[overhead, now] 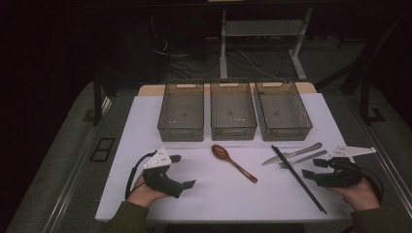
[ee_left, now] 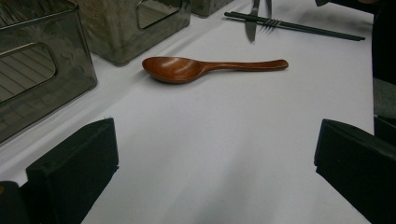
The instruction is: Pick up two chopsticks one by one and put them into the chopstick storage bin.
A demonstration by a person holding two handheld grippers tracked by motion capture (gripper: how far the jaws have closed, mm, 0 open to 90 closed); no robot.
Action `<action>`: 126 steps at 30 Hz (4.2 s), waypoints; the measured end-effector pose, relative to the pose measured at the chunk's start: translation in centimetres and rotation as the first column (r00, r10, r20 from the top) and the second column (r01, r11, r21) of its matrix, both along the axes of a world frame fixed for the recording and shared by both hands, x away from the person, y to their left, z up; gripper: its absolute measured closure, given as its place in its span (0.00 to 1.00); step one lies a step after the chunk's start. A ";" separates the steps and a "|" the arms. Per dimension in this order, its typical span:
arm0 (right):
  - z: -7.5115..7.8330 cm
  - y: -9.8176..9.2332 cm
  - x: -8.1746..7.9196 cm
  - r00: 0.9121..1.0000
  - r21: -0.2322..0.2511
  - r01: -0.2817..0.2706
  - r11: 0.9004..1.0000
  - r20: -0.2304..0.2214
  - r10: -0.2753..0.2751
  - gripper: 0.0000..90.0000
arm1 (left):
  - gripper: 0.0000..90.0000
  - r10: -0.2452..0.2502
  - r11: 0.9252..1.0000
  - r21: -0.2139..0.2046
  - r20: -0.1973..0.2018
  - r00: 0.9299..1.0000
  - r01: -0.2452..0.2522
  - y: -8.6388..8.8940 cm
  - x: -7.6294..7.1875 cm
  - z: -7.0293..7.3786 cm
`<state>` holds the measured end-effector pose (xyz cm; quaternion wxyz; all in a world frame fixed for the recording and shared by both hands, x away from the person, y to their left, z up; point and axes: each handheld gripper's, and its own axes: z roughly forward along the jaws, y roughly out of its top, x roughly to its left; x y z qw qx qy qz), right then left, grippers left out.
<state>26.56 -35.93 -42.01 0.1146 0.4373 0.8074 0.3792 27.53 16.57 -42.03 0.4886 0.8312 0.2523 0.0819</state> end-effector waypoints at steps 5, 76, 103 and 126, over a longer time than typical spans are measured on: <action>-0.1 0.2 -0.1 1.000 -0.006 -0.022 1.000 -0.021 0.022 0.50 | 0.00 0.000 1.000 -0.001 -0.002 1.000 0.000 0.0 0.0 0.0; -1.5 2.6 -0.2 0.991 -0.219 -0.056 0.974 -0.128 0.028 0.89 | 0.00 -0.005 1.000 0.004 0.000 1.000 0.005 -0.3 -0.2 0.0; -1.5 2.4 0.7 0.988 -0.233 0.017 0.972 -0.145 -0.052 0.92 | 0.00 -0.011 1.000 0.006 -0.003 1.000 0.011 -0.4 -0.2 -0.1; -1.4 1.5 0.7 0.987 -0.170 0.019 0.985 -0.155 -0.046 0.96 | 0.00 -0.012 1.000 0.002 -0.005 1.000 0.012 -0.4 -0.2 -0.1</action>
